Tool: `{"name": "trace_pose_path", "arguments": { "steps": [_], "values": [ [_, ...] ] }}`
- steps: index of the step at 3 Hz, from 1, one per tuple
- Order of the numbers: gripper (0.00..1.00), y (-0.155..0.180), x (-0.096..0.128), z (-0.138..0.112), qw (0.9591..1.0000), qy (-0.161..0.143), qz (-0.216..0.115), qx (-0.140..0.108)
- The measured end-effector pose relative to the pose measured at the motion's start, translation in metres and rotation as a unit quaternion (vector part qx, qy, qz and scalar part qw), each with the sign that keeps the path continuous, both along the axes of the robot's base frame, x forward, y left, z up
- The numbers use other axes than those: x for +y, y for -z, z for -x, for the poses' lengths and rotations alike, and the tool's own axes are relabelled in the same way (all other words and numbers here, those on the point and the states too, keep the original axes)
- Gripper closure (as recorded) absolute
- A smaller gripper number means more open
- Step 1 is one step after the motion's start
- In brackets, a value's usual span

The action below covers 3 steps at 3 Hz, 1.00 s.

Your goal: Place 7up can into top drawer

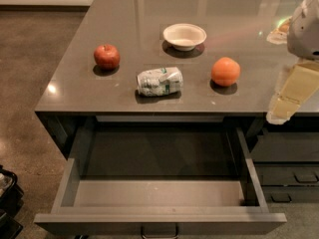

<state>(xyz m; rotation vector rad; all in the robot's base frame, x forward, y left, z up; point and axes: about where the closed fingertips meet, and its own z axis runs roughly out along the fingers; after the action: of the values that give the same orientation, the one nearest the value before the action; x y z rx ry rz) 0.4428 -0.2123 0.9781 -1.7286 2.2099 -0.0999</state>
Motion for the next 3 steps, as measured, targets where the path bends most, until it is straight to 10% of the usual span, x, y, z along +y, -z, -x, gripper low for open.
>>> {"name": "trace_pose_path", "arguments": {
  "steps": [1, 3],
  "values": [
    [0.0, 0.0, 0.039, -0.034, 0.9981, -0.052, -0.028, -0.014],
    [0.0, 0.018, 0.15, -0.091, 0.9753, -0.162, -0.149, -0.014]
  ]
}}
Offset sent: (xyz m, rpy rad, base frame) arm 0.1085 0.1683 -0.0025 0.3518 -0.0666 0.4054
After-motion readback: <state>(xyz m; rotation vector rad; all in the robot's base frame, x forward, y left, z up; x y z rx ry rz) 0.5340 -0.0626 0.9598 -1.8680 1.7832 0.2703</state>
